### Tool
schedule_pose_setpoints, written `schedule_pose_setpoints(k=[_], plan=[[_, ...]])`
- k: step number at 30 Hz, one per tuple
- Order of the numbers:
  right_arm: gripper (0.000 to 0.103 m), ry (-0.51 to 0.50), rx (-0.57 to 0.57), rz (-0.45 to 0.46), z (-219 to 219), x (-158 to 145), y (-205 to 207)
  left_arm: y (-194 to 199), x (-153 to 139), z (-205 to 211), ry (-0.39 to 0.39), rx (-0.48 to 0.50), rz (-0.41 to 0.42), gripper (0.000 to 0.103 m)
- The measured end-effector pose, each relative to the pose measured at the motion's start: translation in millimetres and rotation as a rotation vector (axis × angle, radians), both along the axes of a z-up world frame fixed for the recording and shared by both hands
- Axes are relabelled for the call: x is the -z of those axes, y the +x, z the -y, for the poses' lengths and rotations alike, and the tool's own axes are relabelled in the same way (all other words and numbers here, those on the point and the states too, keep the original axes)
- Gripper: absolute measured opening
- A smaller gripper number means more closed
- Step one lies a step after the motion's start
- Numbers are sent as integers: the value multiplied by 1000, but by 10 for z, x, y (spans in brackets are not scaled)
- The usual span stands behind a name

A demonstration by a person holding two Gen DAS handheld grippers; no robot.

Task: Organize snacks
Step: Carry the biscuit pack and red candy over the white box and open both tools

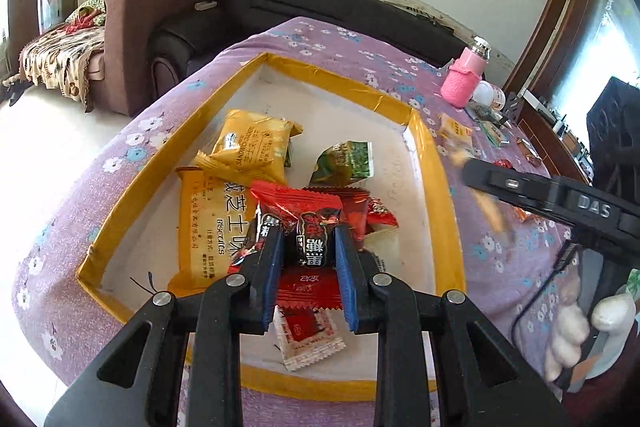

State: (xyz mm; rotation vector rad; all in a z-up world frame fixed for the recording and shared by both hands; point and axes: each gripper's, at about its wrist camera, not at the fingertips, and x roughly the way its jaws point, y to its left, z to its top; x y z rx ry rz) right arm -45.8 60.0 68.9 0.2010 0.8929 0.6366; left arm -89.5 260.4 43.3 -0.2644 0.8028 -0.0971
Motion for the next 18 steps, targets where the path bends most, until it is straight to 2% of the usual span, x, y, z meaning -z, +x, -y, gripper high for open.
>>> schedule_pose_setpoints(k=[6,10,16,17,18], plan=[[34,-148,2,8,-473,135,378,205,-72,74,22,51,5,23],[34,-211,37,-3,-491,249,602,468,-146,170,43,74,7,23],[37,-221,81,-29,-450,363,911,740,-79,249,30,93,-26,25],[37,-211,86,-34,-432,367,929,739,-78,251,24,94,-27,28],[37,-197,90,-38,-406,363,928,715,-89,246,14,95,-20,35]])
